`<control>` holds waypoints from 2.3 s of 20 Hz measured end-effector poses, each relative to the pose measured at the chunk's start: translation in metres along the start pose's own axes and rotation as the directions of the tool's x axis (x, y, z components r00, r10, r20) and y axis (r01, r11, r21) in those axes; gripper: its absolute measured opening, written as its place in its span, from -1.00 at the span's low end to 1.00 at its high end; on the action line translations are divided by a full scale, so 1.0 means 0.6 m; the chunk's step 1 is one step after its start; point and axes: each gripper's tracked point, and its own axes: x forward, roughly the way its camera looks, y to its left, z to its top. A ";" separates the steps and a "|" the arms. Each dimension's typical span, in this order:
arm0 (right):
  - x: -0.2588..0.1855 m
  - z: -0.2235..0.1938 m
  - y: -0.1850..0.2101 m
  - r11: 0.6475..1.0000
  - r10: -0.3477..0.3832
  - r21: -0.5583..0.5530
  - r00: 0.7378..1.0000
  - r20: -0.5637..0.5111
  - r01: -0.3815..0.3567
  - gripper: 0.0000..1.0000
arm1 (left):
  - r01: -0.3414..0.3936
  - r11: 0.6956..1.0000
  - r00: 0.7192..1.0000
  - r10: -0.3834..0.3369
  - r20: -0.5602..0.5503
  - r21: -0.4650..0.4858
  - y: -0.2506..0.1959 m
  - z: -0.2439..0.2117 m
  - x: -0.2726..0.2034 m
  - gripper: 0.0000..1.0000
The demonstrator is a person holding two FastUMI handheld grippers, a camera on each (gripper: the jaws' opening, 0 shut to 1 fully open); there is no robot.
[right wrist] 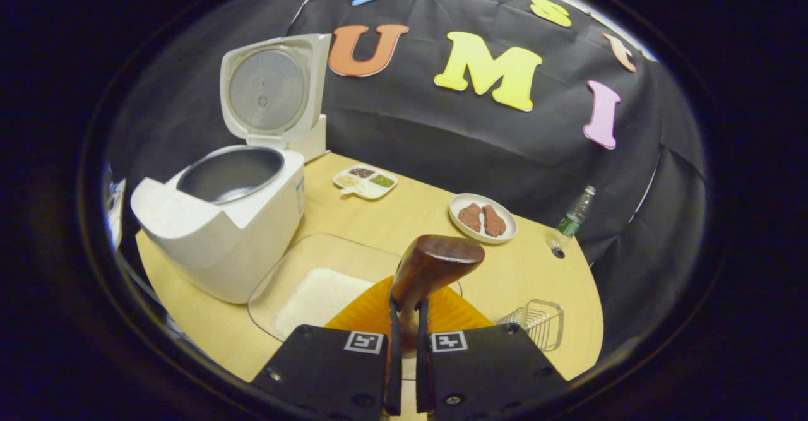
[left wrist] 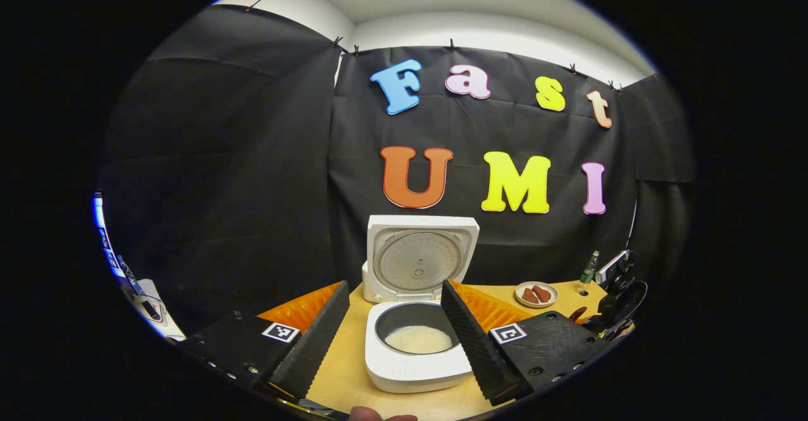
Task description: Close the left gripper, press the button to open the rice cooker; take a wooden spoon from the chopstick holder with the right hand, scoop a spoonful of rice and pour it into the rice cooker, then put the wooden spoon back into the chopstick holder.
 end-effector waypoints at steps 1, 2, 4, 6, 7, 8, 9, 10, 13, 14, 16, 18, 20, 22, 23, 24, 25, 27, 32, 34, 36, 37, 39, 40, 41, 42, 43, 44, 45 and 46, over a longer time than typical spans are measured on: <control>0.003 -0.012 0.011 1.000 0.006 -0.007 1.000 -0.010 -0.006 -0.72 | -0.004 1.000 1.000 0.004 -0.005 0.001 0.008 -0.003 -0.001 0.89; 0.001 -0.011 0.020 1.000 0.010 -0.007 1.000 -0.005 -0.010 -0.72 | -0.007 1.000 1.000 0.007 -0.011 0.000 0.014 -0.007 0.000 0.89; 0.002 -0.010 0.050 0.998 0.052 0.030 0.999 -0.005 -0.052 -0.72 | -0.007 1.000 1.000 0.007 -0.025 -0.006 0.019 -0.014 0.001 0.89; 0.001 -0.008 0.085 0.987 0.114 0.119 0.993 -0.005 -0.112 -0.72 | 0.000 1.000 0.999 0.000 -0.036 -0.009 0.019 -0.020 0.001 0.89; 0.002 -0.003 0.096 0.976 0.137 0.170 0.991 -0.005 -0.134 -0.72 | -0.001 1.000 0.999 0.001 -0.040 -0.006 0.019 -0.023 0.000 0.89; 0.002 0.001 0.104 0.963 0.157 0.223 0.988 -0.003 -0.153 -0.72 | -0.009 1.000 0.999 0.009 -0.036 -0.003 0.024 -0.021 0.000 0.88; 0.003 0.003 0.111 0.946 0.177 0.277 0.984 0.001 -0.171 -0.72 | -0.011 1.000 0.999 0.011 -0.032 -0.005 0.026 -0.019 -0.001 0.89; 0.003 0.006 0.115 0.928 0.193 0.324 0.981 0.002 -0.183 -0.72 | -0.011 1.000 0.999 0.011 -0.031 -0.008 0.027 -0.017 -0.005 0.89; 0.007 0.012 0.115 0.872 0.242 0.436 0.970 0.013 -0.223 -0.72 | -0.022 1.000 0.999 0.022 -0.029 -0.006 0.033 -0.017 -0.011 0.88; 0.006 0.014 0.114 0.847 0.261 0.474 0.965 0.020 -0.239 -0.72 | -0.027 1.000 0.999 0.027 -0.026 -0.008 0.034 -0.015 -0.015 0.89; 0.004 0.019 0.108 0.785 0.292 0.561 0.956 0.040 -0.263 -0.72 | -0.026 1.000 1.000 0.026 -0.013 -0.016 0.029 -0.009 -0.021 0.88; 0.003 0.022 0.094 0.734 0.299 0.624 0.953 0.057 -0.268 -0.72 | -0.024 1.000 1.000 0.024 -0.003 -0.012 0.021 -0.005 -0.025 0.89; 0.005 0.025 0.080 0.682 0.303 0.679 0.950 0.077 -0.273 -0.73 | -0.016 1.000 1.000 0.016 -0.005 -0.008 0.010 -0.002 -0.028 0.89; 0.001 0.025 0.062 0.653 0.301 0.707 0.950 0.088 -0.273 -0.72 | -0.003 1.000 1.000 0.003 0.002 -0.017 -0.005 0.003 -0.032 0.89; -0.002 0.028 0.048 0.642 0.296 0.716 0.950 0.101 -0.276 -0.72 | 0.002 1.000 1.000 -0.002 0.002 -0.022 -0.011 0.003 -0.028 0.89; -0.009 0.031 0.035 0.625 0.289 0.729 0.950 0.116 -0.280 -0.73 | 0.010 1.000 1.000 -0.010 -0.001 -0.026 -0.020 0.004 -0.027 0.88; -0.016 0.034 0.019 0.605 0.283 0.746 0.951 0.126 -0.279 -0.73 | 0.017 1.000 1.000 -0.017 -0.001 -0.025 -0.029 0.003 -0.027 0.89; -0.033 0.041 -0.009 0.555 0.274 0.781 0.950 0.153 -0.286 -0.72 | 0.030 0.999 1.000 -0.030 0.005 -0.020 -0.044 0.009 -0.023 0.89; -0.078 0.083 -0.074 0.413 0.240 0.844 0.935 0.262 -0.342 -0.73 | 0.060 0.998 0.998 -0.060 0.000 -0.006 -0.081 0.010 -0.018 0.89; -0.095 0.103 -0.089 0.369 0.234 0.853 0.925 0.299 -0.368 -0.74 | 0.065 0.998 0.998 -0.065 -0.003 -0.008 -0.092 0.008 -0.018 0.89; -0.113 0.130 -0.091 0.350 0.233 0.850 0.916 0.328 -0.393 -0.73 | 0.070 0.997 0.998 -0.070 -0.005 -0.011 -0.096 0.006 -0.020 0.89; -0.119 0.149 -0.091 0.345 0.236 0.845 0.909 0.344 -0.410 -0.73 | 0.070 0.998 0.998 -0.070 -0.002 -0.009 -0.098 0.008 -0.021 0.88; -0.127 0.189 -0.076 0.327 0.248 0.833 0.891 0.380 -0.446 -0.74 | 0.061 0.998 0.998 -0.061 0.003 0.000 -0.088 0.004 -0.023 0.89; -0.129 0.214 -0.067 0.318 0.256 0.826 0.881 0.398 -0.465 -0.73 | 0.056 0.998 0.998 -0.057 0.007 0.003 -0.083 0.004 -0.026 0.88; -0.128 0.241 -0.054 0.311 0.268 0.817 0.870 0.414 -0.485 -0.73 | 0.052 0.999 0.999 -0.052 0.011 0.015 -0.075 0.003 -0.030 0.88; -0.129 0.268 -0.039 0.310 0.280 0.806 0.859 0.429 -0.504 -0.74 | 0.045 0.998 0.999 -0.046 0.013 0.031 -0.065 0.001 -0.032 0.89; -0.126 0.296 -0.022 0.314 0.293 0.794 0.849 0.440 -0.521 -0.74 | 0.040 0.998 0.999 -0.040 0.016 0.044 -0.054 0.000 -0.034 0.88; -0.126 0.325 -0.009 0.324 0.305 0.781 0.840 0.449 -0.535 -0.73 | 0.036 0.998 0.999 -0.037 0.020 0.051 -0.046 -0.002 -0.036 0.88; -0.121 0.350 0.011 0.339 0.317 0.765 0.832 0.455 -0.548 -0.74 | 0.034 0.998 0.999 -0.035 0.024 0.055 -0.036 -0.004 -0.038 0.88; -0.115 0.372 0.032 0.356 0.326 0.751 0.827 0.458 -0.556 -0.73 | 0.032 0.998 0.999 -0.033 0.027 0.056 -0.026 -0.005 -0.039 0.89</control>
